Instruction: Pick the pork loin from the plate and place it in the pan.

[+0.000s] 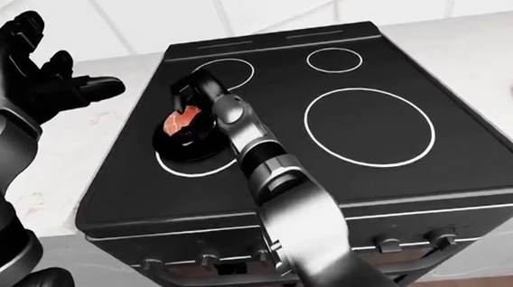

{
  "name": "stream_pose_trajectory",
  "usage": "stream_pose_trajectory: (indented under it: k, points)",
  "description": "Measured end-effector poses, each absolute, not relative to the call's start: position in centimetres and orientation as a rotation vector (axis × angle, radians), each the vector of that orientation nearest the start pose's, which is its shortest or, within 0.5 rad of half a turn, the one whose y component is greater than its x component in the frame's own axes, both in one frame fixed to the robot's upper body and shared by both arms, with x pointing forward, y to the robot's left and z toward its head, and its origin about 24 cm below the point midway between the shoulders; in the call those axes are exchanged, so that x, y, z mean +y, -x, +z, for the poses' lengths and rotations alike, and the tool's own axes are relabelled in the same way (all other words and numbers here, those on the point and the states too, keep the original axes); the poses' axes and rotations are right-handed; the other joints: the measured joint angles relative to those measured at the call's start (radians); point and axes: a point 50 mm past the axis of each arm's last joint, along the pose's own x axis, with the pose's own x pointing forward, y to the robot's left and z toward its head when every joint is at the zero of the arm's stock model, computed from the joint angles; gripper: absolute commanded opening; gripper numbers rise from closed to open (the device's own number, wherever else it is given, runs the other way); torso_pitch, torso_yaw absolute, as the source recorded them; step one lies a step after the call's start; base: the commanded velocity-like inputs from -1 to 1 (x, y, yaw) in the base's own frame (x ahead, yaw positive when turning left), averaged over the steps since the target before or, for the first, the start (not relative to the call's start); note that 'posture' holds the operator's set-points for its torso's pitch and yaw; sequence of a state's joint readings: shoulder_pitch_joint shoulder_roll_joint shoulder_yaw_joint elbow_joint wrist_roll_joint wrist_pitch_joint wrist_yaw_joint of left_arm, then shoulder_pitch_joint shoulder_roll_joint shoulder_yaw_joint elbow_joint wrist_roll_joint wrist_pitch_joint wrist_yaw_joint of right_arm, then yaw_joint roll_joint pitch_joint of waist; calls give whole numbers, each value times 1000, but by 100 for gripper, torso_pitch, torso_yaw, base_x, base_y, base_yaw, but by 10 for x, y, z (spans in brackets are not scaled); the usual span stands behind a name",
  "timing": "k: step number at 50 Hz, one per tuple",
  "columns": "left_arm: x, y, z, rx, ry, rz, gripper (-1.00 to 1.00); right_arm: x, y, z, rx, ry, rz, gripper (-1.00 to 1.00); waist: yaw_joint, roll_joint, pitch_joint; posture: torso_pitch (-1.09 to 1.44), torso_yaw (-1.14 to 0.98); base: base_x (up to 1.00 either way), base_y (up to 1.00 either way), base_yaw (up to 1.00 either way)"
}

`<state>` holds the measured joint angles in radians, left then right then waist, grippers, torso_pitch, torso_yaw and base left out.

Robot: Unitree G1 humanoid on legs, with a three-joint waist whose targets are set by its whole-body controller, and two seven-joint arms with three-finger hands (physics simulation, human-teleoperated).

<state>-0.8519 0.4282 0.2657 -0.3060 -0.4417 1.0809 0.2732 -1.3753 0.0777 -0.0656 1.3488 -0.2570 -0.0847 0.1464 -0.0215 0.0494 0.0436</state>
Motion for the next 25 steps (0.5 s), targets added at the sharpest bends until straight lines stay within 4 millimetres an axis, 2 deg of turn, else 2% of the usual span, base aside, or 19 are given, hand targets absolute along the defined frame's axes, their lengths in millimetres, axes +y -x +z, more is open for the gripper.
stream_pose_trajectory:
  k: [3, 15, 16, 25]
  points:
    - [203, -312, 284, -125, 13, 143, 100, -6, -410, 194, -65, 388, 498, -87, 0, 0, 0, 0, 0, 0, 0, 0]
    - [204, -312, 286, -127, 15, 146, 100, -8, -411, 195, -64, 390, 489, -75, 1, -1, -1, 0, 0, 0, 0, 0]
    - [204, -312, 286, -128, 15, 146, 100, -8, -411, 195, -64, 389, 488, -58, 0, -1, -1, 0, 0, 0, 0, 0]
    - [204, -313, 285, -125, 15, 144, 100, -9, -411, 195, -67, 387, 485, -56, 1, -1, -1, 0, 0, 0, 0, 0]
